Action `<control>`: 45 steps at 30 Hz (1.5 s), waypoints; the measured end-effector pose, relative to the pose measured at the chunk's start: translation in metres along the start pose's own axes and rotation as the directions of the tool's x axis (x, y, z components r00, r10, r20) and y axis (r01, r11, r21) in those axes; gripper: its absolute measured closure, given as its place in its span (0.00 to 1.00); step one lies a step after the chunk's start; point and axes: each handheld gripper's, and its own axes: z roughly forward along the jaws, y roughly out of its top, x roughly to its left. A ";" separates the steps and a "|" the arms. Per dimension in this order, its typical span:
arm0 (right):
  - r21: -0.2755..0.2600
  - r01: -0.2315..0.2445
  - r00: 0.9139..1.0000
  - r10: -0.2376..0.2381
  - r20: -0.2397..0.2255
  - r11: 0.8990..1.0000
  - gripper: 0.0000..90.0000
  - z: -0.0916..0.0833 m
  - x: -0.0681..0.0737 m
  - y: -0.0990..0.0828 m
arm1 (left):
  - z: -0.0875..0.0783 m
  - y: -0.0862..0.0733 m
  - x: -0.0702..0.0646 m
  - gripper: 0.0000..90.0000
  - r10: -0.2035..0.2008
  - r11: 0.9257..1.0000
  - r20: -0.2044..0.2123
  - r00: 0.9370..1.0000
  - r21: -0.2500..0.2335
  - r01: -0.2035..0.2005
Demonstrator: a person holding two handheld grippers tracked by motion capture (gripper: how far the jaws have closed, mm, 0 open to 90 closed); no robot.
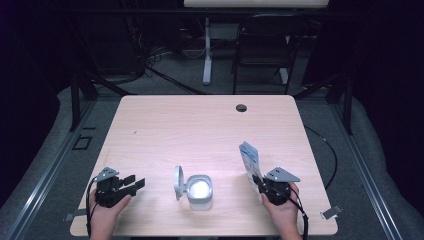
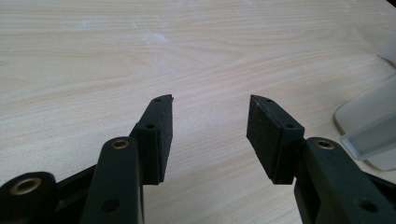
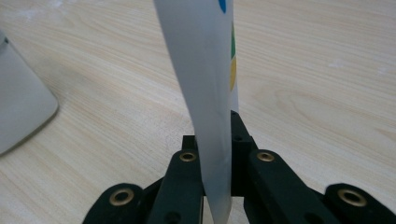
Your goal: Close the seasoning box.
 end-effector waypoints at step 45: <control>-0.010 -0.171 0.985 0.171 -0.015 0.985 0.71 -0.011 -0.009 -0.009 | -0.002 0.003 -0.003 0.57 0.011 1.000 0.005 1.000 -0.011 -0.011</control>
